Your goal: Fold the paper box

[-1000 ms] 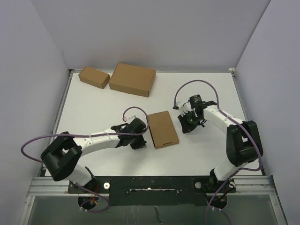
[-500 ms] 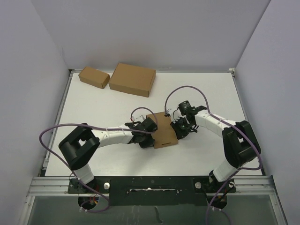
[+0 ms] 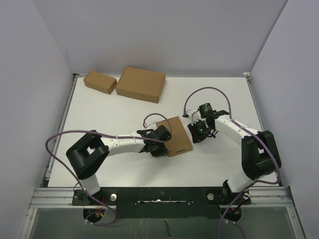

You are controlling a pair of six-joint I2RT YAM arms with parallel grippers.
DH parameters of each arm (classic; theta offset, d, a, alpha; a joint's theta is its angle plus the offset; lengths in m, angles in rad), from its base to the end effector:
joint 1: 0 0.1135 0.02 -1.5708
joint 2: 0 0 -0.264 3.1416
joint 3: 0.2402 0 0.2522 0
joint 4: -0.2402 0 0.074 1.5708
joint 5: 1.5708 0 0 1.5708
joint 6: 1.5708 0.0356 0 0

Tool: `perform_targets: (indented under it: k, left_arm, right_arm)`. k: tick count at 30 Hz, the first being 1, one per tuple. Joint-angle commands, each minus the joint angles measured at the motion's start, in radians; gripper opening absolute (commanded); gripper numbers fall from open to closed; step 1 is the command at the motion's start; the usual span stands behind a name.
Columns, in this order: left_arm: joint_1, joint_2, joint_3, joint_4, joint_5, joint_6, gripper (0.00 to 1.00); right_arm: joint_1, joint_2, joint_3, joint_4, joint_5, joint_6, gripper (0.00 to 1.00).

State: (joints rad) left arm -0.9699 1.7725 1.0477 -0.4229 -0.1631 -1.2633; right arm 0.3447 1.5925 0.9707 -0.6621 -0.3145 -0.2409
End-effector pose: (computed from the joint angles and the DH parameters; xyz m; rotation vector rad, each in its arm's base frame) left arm 0.1975 -0.2779 0.1552 -0.4544 2.7419 -0.4366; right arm 0.2695 0.1085 0.1801 -0.8806 2.6960 0.4702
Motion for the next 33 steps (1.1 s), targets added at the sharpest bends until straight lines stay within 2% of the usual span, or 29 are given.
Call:
perform_targets:
  k: [1, 4, 6, 9, 10, 13, 16, 22, 33]
  left_arm:
    - [0.011, -0.230, -0.098, 0.069, -0.116, 0.062, 0.21]
    - [0.021, -0.335, -0.134, 0.034, -0.200, 0.129, 0.41]
    - [0.027, -0.398, -0.158, 0.045, -0.231, 0.204, 0.53]
    - [0.052, -0.491, -0.224, 0.166, -0.208, 0.335, 0.72]
    - [0.073, -0.527, -0.273, 0.252, -0.145, 0.406, 0.80]
    - [0.141, -0.577, -0.379, 0.477, 0.047, 0.477, 0.95]
    - [0.221, -0.589, -0.440, 0.552, 0.190, 0.452, 0.98]
    - [0.250, -0.521, -0.495, 0.686, 0.228, 0.373, 0.98]
    - [0.260, -0.290, -0.458, 0.812, 0.253, 0.275, 0.96]
  right_arm:
    - [-0.057, -0.129, 0.069, 0.020, -0.064, -0.081, 0.09]
    - [-0.099, -0.156, 0.132, -0.027, -0.168, -0.182, 0.26]
    - [-0.146, -0.154, 0.166, -0.023, -0.296, -0.172, 0.45]
    - [-0.226, -0.087, 0.202, -0.007, -0.569, -0.119, 0.71]
    - [-0.235, -0.020, 0.218, -0.020, -0.641, -0.110, 0.74]
    - [-0.247, 0.121, 0.268, -0.074, -0.744, -0.115, 0.75]
    - [-0.265, 0.226, 0.287, -0.079, -0.780, -0.095, 0.75]
    - [-0.261, 0.338, 0.319, -0.077, -0.762, -0.041, 0.67]
    - [-0.243, 0.448, 0.338, -0.094, -0.675, -0.004, 0.51]
